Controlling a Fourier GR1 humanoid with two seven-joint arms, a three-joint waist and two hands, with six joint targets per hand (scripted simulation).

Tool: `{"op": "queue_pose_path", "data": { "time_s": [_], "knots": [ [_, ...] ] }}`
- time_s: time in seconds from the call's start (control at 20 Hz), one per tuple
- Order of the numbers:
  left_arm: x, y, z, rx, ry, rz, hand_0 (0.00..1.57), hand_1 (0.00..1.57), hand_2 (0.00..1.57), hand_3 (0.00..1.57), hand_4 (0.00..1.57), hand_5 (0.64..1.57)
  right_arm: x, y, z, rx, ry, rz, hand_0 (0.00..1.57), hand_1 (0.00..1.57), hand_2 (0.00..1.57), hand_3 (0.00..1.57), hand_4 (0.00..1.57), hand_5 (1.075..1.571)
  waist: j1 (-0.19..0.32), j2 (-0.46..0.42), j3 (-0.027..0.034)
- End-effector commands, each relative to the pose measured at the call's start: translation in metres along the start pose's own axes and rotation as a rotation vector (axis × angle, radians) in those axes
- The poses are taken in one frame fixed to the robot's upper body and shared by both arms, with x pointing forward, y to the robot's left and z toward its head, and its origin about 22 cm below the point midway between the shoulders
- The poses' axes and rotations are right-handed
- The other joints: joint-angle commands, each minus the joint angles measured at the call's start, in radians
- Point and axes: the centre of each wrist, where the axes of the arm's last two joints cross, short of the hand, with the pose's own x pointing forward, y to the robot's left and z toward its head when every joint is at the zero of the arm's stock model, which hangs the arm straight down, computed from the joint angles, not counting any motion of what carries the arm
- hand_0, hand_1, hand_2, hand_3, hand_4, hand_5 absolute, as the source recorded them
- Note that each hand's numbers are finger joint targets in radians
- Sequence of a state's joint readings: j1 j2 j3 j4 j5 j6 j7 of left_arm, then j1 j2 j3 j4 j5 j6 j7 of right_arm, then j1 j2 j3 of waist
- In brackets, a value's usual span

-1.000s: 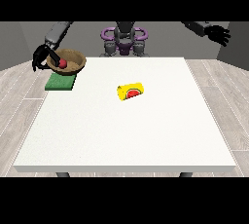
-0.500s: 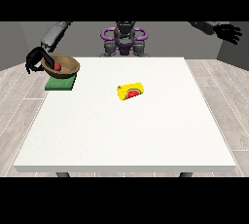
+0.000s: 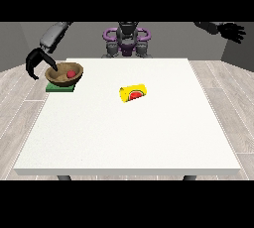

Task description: Pick the cup and pour the ball into the bowl, then pick the bowl and place it on the pad

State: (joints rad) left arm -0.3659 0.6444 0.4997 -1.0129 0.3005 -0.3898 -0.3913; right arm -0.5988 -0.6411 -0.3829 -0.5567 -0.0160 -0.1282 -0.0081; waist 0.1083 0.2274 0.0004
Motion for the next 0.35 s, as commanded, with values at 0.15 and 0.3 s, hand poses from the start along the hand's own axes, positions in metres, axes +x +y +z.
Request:
{"op": "queue_pose_path", "data": {
  "time_s": [0.15, 0.3],
  "knots": [
    [-0.028, -0.083, 0.003, -0.106, 0.182, 0.060, 0.00, 0.00, 0.00, 0.00, 0.90, 1.559, 0.013, 0.008, -0.003, 0.055, 0.108, 0.083, 0.00, 0.00, 0.00, 0.00, 0.00, 1.356, -0.004, -0.227, -0.0003],
    [-0.050, -0.076, 0.022, -0.064, 0.321, 0.015, 0.00, 0.00, 0.00, 0.00, 0.90, 1.559, 0.049, 0.049, 0.000, 0.222, 0.019, 0.029, 0.00, 0.00, 0.00, 0.00, 0.48, 1.434, -0.077, -0.369, -0.0027]
  ]
}}
